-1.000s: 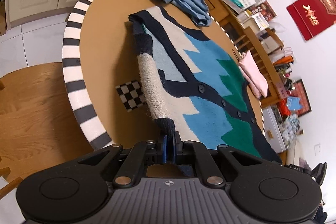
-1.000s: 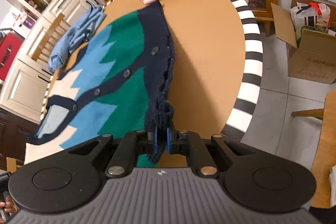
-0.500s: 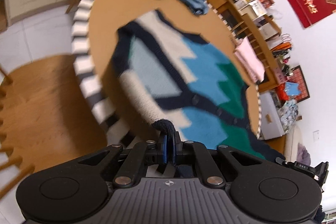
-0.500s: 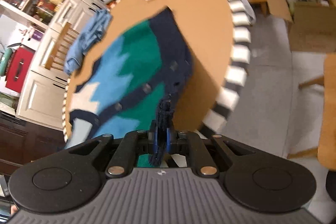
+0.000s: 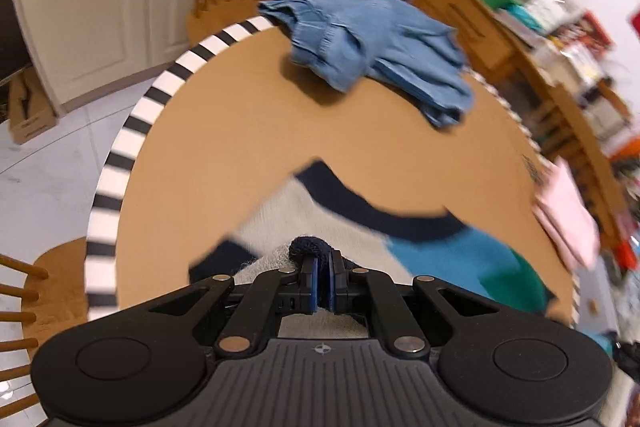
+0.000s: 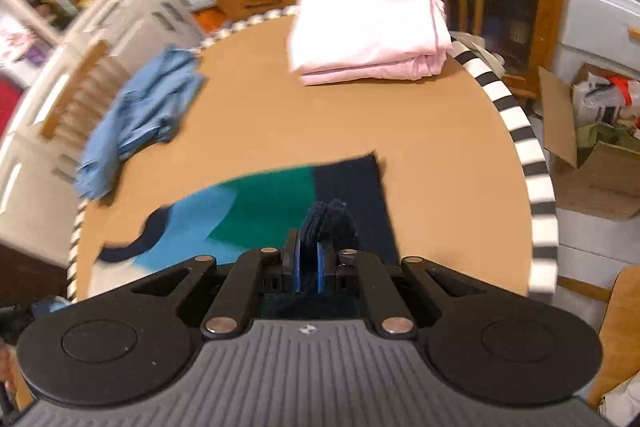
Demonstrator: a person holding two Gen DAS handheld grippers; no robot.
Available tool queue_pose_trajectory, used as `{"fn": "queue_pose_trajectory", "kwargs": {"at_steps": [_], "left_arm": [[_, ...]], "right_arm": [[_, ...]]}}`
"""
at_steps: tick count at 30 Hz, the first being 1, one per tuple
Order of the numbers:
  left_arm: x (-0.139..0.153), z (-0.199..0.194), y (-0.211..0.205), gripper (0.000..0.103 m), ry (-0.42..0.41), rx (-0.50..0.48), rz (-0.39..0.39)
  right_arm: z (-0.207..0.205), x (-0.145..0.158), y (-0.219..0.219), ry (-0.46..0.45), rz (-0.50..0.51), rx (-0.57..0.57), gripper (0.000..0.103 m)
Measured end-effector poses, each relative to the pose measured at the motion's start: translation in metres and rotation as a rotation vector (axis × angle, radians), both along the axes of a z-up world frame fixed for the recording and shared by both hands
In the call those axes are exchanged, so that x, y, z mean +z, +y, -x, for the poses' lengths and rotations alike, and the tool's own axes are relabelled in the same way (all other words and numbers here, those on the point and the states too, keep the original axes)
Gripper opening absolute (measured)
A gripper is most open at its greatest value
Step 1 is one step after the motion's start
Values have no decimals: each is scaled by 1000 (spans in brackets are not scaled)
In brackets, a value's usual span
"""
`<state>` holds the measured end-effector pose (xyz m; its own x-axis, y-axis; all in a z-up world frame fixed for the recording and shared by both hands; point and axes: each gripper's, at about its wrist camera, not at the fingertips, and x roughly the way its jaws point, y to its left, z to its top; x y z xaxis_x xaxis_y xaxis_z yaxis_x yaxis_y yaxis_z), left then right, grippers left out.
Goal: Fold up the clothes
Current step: 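Lift the hem with both tools and fold it over toward the collar, release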
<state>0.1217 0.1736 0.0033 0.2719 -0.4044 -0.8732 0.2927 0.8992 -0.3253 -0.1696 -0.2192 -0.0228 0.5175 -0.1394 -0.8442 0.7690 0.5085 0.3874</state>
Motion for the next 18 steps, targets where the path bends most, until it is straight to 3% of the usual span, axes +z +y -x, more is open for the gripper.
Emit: {"fn": "queue_pose_trajectory", "kwargs": {"at_steps": [8, 15, 18], "left_arm": [[-57, -53, -52, 6, 71, 93, -101], [-77, -67, -59, 7, 87, 119, -120], [-81, -69, -52, 12, 83, 194, -81]], "right_arm": [[-77, -85, -62, 121, -110, -56, 7], [-95, -103, -73, 186, -85, 18, 9], [-89, -107, -77, 163, -132, -48, 10]]}}
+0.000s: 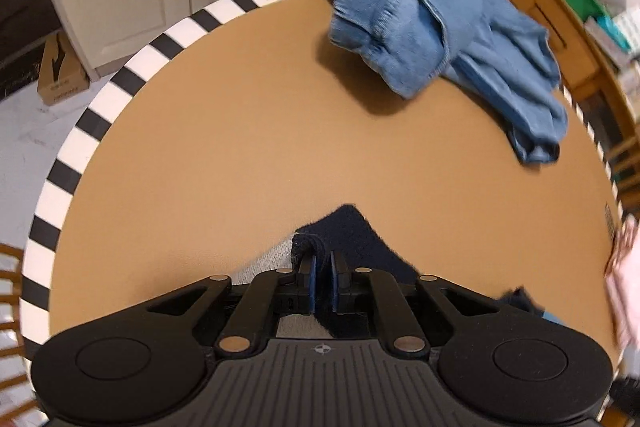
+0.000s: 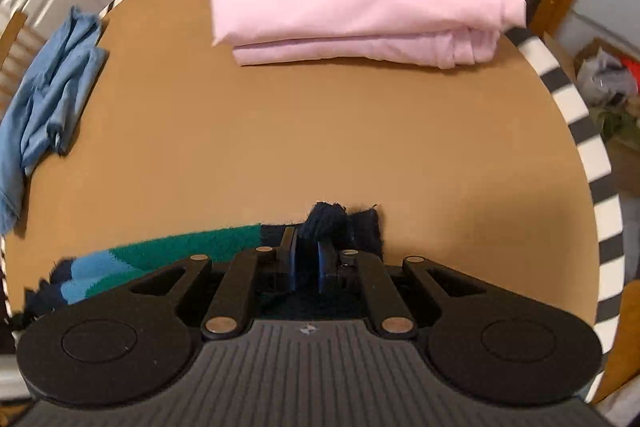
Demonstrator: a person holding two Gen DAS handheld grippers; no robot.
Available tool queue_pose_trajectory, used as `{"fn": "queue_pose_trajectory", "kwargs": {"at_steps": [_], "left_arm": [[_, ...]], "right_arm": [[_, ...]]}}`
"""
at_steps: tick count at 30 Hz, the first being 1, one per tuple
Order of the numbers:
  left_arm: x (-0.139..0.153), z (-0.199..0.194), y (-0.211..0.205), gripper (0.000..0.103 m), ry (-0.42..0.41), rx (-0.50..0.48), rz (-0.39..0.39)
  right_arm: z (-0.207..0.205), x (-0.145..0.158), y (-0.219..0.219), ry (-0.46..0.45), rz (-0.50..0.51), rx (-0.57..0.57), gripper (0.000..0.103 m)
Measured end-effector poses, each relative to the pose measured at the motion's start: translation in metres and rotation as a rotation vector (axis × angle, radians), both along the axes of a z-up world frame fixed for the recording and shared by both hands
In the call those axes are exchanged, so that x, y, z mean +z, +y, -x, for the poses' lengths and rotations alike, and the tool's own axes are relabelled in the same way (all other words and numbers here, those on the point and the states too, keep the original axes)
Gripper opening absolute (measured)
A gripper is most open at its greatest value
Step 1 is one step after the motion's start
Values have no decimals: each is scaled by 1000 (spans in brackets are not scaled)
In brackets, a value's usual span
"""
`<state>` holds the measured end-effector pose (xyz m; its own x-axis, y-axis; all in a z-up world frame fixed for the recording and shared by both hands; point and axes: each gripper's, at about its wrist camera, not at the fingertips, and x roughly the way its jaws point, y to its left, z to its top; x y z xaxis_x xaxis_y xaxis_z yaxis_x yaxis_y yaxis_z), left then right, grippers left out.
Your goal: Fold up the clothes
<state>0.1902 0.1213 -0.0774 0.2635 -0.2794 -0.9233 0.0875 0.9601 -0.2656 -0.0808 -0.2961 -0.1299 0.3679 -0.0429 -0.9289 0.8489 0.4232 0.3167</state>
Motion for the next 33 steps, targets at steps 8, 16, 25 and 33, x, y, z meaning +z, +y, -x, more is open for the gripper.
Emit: {"fn": "queue_pose_trajectory", "kwargs": {"at_steps": [8, 16, 25, 33], "left_arm": [[69, 34, 19, 38, -276, -93, 93], [3, 149, -77, 37, -188, -564, 29], [-21, 131, -108, 38, -341, -503, -28], [6, 104, -90, 32, -233, -387, 70]], "right_arm": [[32, 69, 35, -102, 353, 126, 51], [-45, 19, 194, -38, 569, 945, 13], [-79, -13, 152, 41, 585, 783, 22], [-60, 11, 140, -35, 537, 670, 19]]}}
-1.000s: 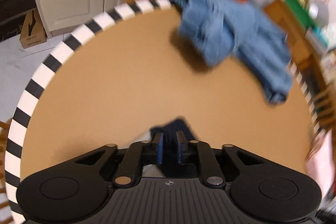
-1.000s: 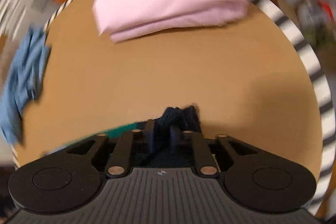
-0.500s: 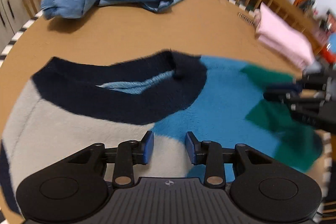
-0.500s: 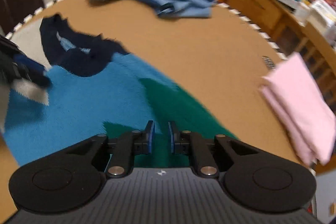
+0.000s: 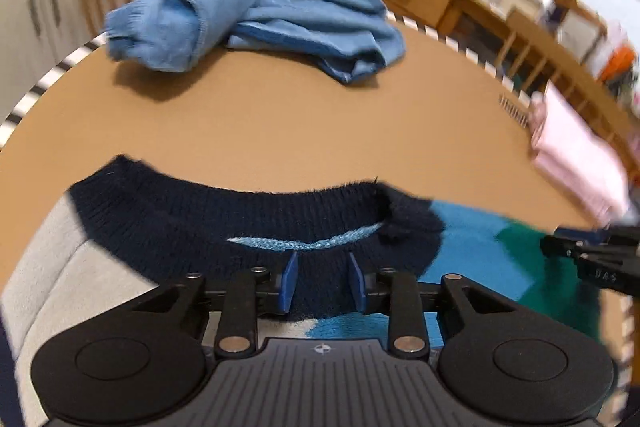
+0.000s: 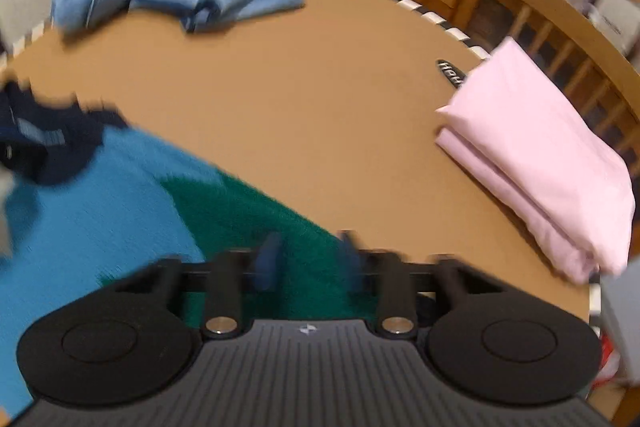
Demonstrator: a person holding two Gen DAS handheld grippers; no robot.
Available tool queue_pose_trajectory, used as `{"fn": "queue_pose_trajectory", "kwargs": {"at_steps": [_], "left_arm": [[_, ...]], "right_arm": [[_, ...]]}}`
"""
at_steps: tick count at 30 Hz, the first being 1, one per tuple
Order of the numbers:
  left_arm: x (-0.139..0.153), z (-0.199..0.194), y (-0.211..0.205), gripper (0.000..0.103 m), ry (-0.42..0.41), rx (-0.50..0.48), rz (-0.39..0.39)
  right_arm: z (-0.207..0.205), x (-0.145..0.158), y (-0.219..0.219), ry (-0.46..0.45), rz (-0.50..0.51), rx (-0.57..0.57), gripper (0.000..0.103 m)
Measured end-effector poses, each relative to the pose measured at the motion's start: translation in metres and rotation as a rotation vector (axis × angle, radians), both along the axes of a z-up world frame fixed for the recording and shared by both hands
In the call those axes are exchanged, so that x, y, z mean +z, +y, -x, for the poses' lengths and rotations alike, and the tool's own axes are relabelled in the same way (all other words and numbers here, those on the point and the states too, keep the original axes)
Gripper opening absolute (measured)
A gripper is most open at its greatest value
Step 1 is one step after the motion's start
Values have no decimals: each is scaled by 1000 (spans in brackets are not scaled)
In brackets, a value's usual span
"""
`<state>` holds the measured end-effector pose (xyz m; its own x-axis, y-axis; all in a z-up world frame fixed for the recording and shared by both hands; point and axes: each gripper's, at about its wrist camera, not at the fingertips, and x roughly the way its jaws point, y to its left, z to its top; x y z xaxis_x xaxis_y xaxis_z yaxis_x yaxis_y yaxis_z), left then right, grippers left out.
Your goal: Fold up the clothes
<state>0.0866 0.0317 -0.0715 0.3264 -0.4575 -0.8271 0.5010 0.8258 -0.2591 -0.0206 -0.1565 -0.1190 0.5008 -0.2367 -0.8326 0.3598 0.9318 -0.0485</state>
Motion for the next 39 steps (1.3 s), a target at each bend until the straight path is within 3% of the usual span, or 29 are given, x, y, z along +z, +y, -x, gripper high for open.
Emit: {"fn": "queue_pose_trajectory", "kwargs": {"at_steps": [3, 5, 7, 10, 12, 13, 17, 19, 21, 22, 25, 29, 33, 39], "left_arm": [[21, 22, 31, 37, 100, 9, 56], [26, 45, 45, 38, 145, 0, 83], [17, 71, 44, 38, 167, -36, 93], [-9, 97, 32, 35, 118, -64, 25], [-23, 97, 31, 17, 67, -50, 1], [-25, 96, 33, 14, 58, -43, 4], [-28, 90, 39, 12, 66, -59, 20], [-23, 89, 44, 12, 96, -31, 26], [-14, 89, 52, 31, 99, -20, 38], [-8, 90, 56, 33, 88, -23, 43], [-1, 100, 62, 39, 35, -49, -18], [-19, 96, 63, 40, 69, -8, -78], [-19, 93, 58, 39, 78, 0, -115], [-21, 95, 53, 39, 69, 4, -143]], "right_arm": [[28, 28, 15, -131, -174, 21, 20], [47, 30, 38, -131, -297, 76, 21], [58, 21, 66, -105, -341, 135, 21], [62, -3, 98, -18, -241, 192, 20], [70, -14, 101, 33, -149, 188, 20], [78, -15, 98, 30, -132, 176, 20], [113, -16, 82, 53, -34, 101, 20], [132, -15, 70, 61, -20, 45, 23], [143, -15, 60, 66, -6, 4, 28], [148, -16, 56, 68, 1, -15, 32], [154, -8, 51, 87, 44, -107, 27], [150, 7, 57, 18, -79, -117, 25], [140, -13, 66, 102, -71, -84, 25], [144, -15, 61, 72, -112, -136, 27]]}}
